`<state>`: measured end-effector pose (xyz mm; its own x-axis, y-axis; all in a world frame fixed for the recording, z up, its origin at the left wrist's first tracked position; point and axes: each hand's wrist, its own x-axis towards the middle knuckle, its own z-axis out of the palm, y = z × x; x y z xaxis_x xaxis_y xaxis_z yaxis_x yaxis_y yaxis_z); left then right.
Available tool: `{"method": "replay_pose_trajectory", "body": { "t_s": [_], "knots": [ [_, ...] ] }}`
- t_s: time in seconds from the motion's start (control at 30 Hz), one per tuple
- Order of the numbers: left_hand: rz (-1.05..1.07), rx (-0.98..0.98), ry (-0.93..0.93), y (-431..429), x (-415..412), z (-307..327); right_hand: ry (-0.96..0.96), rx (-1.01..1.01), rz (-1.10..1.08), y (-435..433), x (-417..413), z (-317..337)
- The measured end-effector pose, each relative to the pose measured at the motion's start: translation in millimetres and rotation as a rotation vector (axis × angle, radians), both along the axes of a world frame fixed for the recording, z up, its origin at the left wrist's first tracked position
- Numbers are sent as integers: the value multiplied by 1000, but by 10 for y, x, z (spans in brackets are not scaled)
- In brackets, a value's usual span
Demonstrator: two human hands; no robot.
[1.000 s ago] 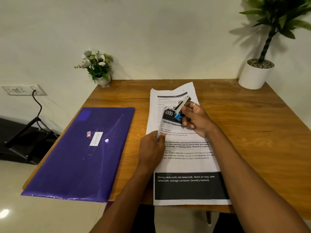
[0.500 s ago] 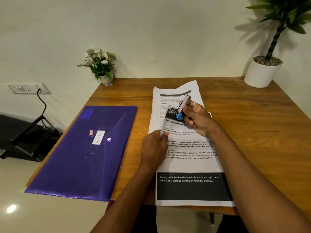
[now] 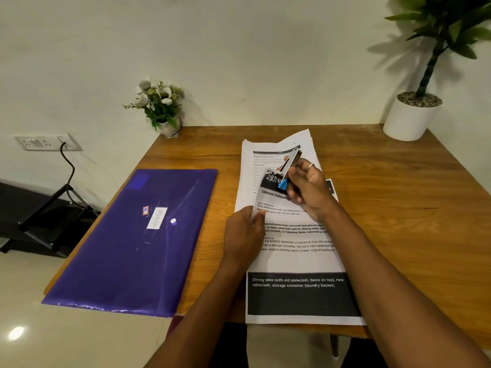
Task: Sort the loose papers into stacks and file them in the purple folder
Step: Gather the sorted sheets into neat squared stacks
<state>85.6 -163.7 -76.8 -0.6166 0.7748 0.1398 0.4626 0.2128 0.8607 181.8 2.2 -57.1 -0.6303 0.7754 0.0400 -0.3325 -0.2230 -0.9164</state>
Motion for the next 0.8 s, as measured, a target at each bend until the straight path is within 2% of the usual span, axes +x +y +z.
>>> {"method": "replay_pose_trajectory", "body": {
  "t_s": [0.13,0.23,0.37,0.53,0.67,0.8],
  "knots": [
    [-2,13,13,-4,5,10,76,-31,-232,-12,73,-9],
    [-12,7,2,-11,29,32,20,104,-456,-18,287,84],
    [11,-3,3,3,16,17,-375,345,-617,27,693,165],
    [20,-6,10,-3,9,4,-935,752,-651,87,1150,-34],
    [16,-4,24,-4,3,14,-1243,822,-687,52,1349,-83],
    [1,1,-1,-37,26,75,-1392,825,-709,-10,1374,-78]
  ]
}}
